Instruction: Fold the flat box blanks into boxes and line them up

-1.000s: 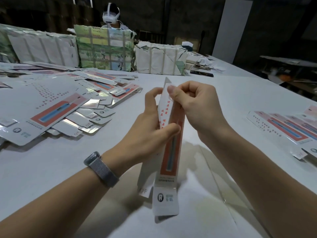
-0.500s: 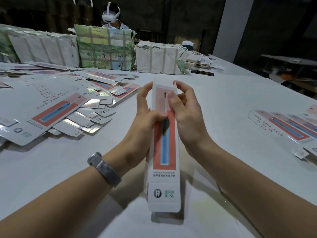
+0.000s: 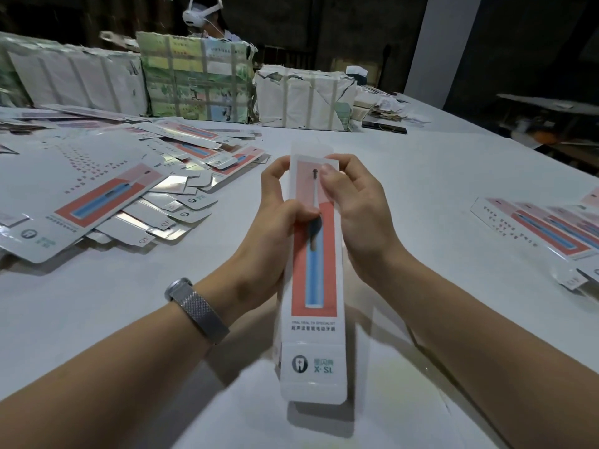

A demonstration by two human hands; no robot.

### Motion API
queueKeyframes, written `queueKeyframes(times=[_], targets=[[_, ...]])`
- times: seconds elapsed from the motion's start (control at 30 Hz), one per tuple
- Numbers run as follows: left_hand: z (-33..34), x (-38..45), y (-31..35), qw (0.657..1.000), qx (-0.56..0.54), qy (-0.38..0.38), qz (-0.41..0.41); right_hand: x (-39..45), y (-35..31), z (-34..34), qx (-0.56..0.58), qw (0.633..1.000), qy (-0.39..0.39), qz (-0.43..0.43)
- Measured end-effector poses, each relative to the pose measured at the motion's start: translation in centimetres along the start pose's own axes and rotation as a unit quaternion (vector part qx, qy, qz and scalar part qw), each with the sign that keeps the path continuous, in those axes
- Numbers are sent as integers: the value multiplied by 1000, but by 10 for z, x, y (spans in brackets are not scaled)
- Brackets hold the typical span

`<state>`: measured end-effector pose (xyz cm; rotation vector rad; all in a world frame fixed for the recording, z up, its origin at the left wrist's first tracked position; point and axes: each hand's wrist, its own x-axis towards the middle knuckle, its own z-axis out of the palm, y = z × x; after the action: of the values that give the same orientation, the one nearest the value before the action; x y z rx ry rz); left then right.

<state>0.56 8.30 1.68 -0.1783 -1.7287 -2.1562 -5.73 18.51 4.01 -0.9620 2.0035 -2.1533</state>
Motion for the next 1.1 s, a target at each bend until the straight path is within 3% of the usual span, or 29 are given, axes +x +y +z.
queueKeyframes(times=[0.27,0.5,0.83,1.1], targets=[[4,-4,4,1000,-9,11,-16,9,-2,-12,156,988,-5,9],[0,-6,2,999,39,-4,-26,10,-6,-14,87,995,-16,35],[-3,-5,2,995,91,-31,8,16,-12,-23,85,991,-73,74],[-6,-5,-1,992,110,-59,8,14,-12,-21,36,999,-6,35]])
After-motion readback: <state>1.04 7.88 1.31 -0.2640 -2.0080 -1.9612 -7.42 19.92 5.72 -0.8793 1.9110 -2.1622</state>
